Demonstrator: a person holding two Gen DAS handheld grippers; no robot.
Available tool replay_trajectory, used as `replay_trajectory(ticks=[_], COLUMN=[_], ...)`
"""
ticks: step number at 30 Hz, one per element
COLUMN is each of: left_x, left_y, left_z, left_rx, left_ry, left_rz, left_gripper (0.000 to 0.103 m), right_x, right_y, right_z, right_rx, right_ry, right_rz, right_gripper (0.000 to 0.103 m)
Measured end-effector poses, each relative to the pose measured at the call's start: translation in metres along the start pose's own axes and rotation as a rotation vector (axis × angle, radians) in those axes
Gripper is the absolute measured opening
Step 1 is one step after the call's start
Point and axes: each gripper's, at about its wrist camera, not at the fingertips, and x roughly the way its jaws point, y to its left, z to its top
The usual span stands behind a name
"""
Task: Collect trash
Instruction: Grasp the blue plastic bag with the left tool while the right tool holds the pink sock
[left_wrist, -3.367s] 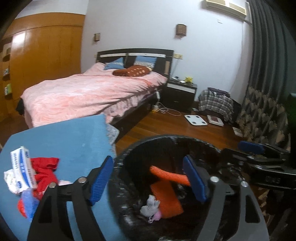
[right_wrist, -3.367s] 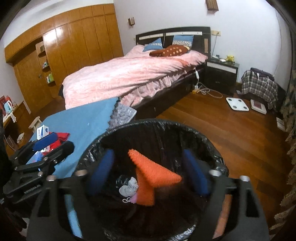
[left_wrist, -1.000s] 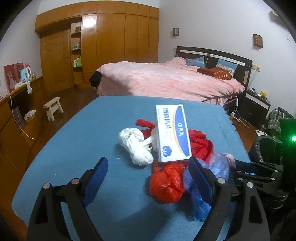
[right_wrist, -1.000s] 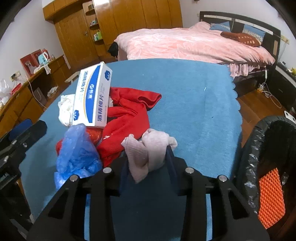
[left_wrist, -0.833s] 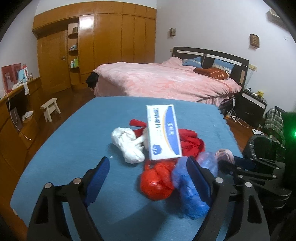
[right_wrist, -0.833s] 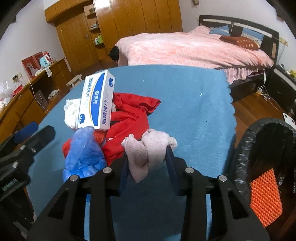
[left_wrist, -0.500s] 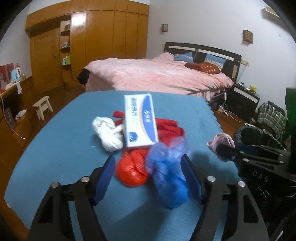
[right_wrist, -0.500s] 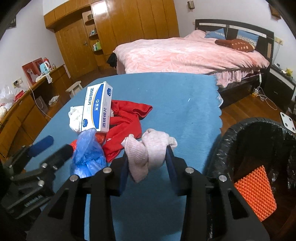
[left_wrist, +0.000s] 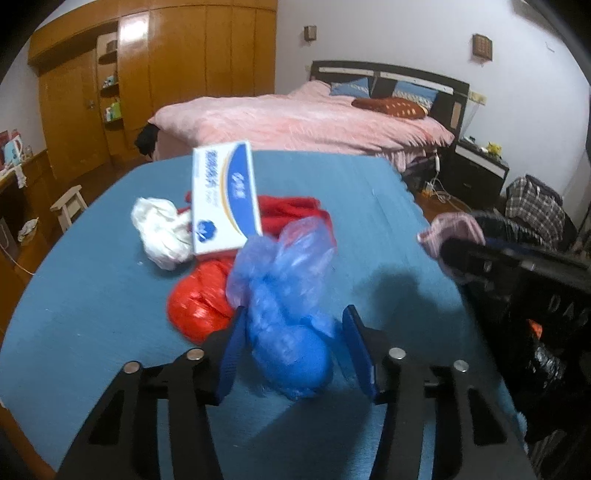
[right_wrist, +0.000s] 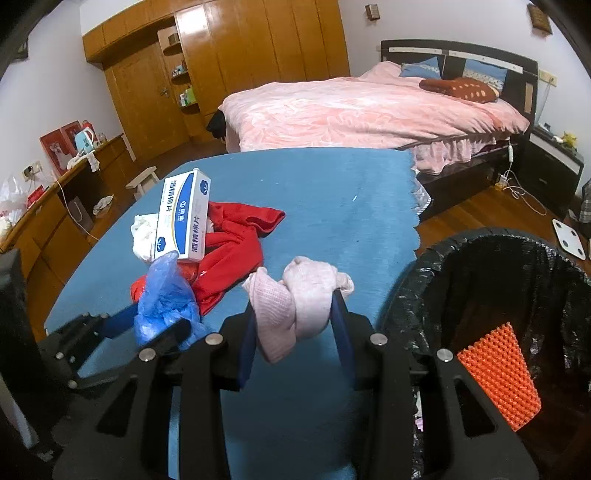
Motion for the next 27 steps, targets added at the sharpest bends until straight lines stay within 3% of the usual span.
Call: replay_trajectory(ticks=[9, 27], left_x=[0.001, -0.053], left_y=[-0.005, -0.006], left_z=[-0.002, 0.043], left_rx=[0.012, -0.006], left_ry=[0.011, -0.118], left_rz=[-0.012, -0.054], left_gripper=[0.036, 0.036], right_x=[-0.009, -0.061], right_y=[-0.003, -0.008], right_z=[0.000, 0.016], right_rx=[0.004, 0.005], right_ry=[-0.008, -0.113], right_rz=[-0.006, -0.008], right_gripper=[0.036, 0.036])
